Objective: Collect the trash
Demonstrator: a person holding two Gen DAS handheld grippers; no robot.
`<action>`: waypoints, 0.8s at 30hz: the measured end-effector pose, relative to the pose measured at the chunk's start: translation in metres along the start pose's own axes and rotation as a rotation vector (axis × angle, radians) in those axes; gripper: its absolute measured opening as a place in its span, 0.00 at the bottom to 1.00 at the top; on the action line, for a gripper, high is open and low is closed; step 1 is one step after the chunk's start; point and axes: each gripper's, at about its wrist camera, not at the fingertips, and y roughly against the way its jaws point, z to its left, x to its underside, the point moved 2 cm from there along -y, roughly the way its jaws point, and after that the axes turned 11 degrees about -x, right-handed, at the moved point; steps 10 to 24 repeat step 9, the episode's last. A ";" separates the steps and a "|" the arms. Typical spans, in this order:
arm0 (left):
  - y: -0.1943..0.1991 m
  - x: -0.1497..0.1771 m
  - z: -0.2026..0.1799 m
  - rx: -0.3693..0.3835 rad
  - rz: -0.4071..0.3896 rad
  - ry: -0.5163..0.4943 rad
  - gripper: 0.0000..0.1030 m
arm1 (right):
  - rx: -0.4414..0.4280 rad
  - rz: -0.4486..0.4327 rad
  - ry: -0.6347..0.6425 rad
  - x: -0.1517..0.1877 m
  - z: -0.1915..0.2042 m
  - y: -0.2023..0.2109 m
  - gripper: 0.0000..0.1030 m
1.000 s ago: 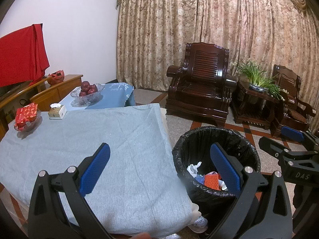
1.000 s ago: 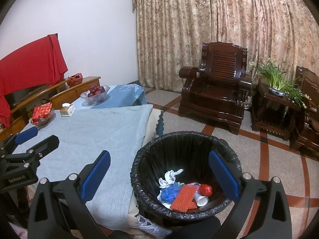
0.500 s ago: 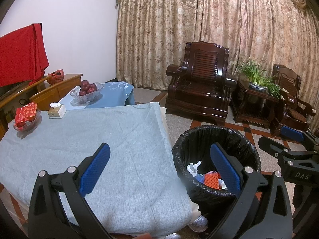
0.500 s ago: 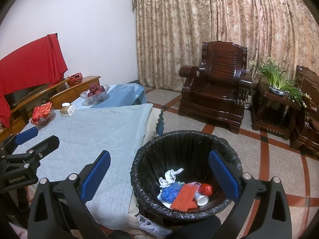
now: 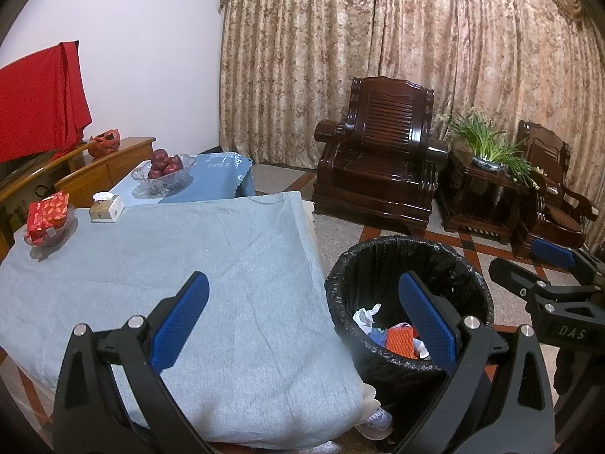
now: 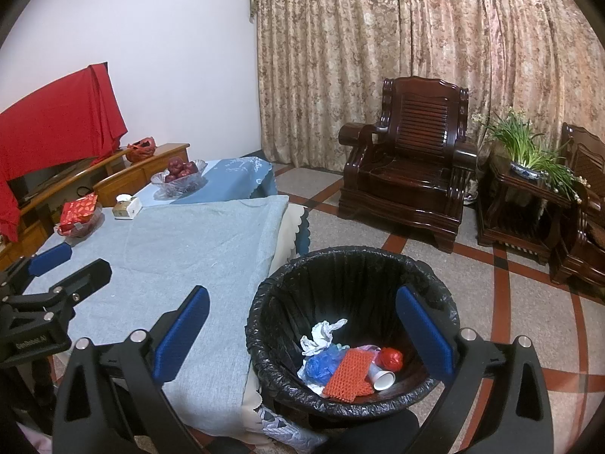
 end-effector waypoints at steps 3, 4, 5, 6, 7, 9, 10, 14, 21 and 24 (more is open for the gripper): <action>0.002 0.001 0.001 -0.003 0.002 0.000 0.95 | 0.001 0.000 -0.001 0.003 -0.001 -0.001 0.94; 0.004 0.002 0.001 -0.003 0.003 0.000 0.95 | 0.001 0.000 -0.001 0.003 -0.001 -0.001 0.94; 0.005 0.003 0.001 -0.004 0.003 -0.001 0.95 | 0.001 0.001 -0.001 0.003 -0.001 -0.001 0.94; 0.008 0.004 0.001 -0.004 0.004 -0.001 0.95 | 0.001 0.001 -0.001 0.003 -0.001 -0.001 0.94; 0.006 0.003 0.002 -0.004 0.004 -0.001 0.95 | 0.000 0.002 -0.002 0.004 -0.001 -0.001 0.94; 0.004 0.001 0.002 -0.003 0.004 -0.001 0.95 | 0.000 0.002 -0.002 0.004 -0.001 -0.002 0.94; 0.004 0.001 0.002 -0.003 0.004 -0.001 0.95 | 0.000 0.002 -0.002 0.004 -0.001 -0.002 0.94; 0.004 0.001 0.002 -0.003 0.004 -0.001 0.95 | 0.000 0.002 -0.002 0.004 -0.001 -0.002 0.94; 0.004 0.001 0.002 -0.003 0.004 -0.001 0.95 | 0.000 0.002 -0.002 0.004 -0.001 -0.002 0.94; 0.004 0.001 0.002 -0.003 0.004 -0.001 0.95 | 0.000 0.002 -0.002 0.004 -0.001 -0.002 0.94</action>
